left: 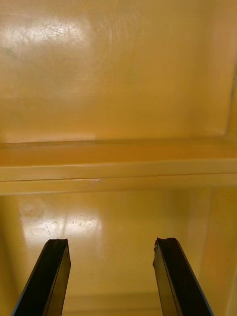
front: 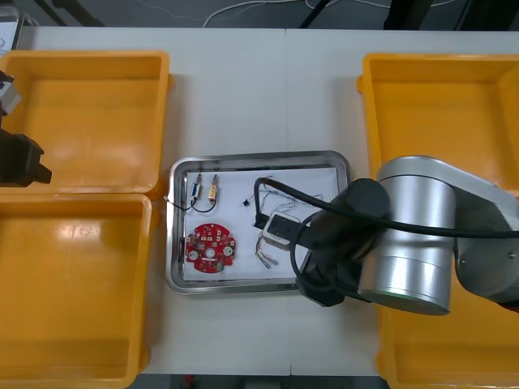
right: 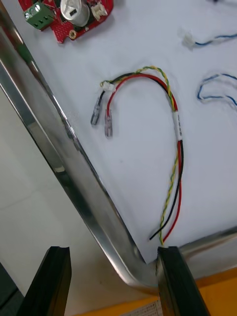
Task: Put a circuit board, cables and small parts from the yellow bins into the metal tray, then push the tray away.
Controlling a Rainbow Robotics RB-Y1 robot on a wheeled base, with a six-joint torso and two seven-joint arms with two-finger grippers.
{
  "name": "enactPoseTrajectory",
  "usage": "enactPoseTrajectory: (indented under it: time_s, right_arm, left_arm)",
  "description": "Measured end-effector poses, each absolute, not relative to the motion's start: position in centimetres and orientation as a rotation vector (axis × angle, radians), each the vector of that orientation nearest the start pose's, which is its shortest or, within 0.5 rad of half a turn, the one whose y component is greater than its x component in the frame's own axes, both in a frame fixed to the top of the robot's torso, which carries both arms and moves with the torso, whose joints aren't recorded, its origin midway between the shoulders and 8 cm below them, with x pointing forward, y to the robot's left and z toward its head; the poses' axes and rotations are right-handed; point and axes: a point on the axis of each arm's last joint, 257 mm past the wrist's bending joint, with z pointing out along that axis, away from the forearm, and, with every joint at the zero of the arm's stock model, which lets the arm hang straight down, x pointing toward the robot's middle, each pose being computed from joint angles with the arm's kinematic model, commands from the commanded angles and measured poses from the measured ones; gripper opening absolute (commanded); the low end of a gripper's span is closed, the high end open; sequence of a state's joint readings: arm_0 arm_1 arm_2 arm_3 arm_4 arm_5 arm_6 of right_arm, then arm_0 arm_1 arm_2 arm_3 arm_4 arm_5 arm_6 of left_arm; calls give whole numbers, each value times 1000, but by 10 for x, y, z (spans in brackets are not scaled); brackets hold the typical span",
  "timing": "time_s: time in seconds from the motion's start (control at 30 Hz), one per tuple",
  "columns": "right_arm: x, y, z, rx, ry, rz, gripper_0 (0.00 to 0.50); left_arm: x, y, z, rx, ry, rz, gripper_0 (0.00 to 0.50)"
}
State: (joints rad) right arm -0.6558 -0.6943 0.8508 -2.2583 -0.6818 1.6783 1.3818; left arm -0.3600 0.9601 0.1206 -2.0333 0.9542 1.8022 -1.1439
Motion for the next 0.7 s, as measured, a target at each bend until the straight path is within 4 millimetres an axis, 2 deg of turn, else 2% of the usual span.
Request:
enactPoseTrajectory:
  time_s: [0.27, 0.7]
  right_arm:
    - [355, -48, -265, -1653, 2163, -247, 500]
    - [333, -11, -290, -1803, 2020, -296, 500]
  left_arm:
    - [422, 360, -131, -5, 2659, 8, 500]
    - [422, 361, -131, -7, 2659, 10, 500]
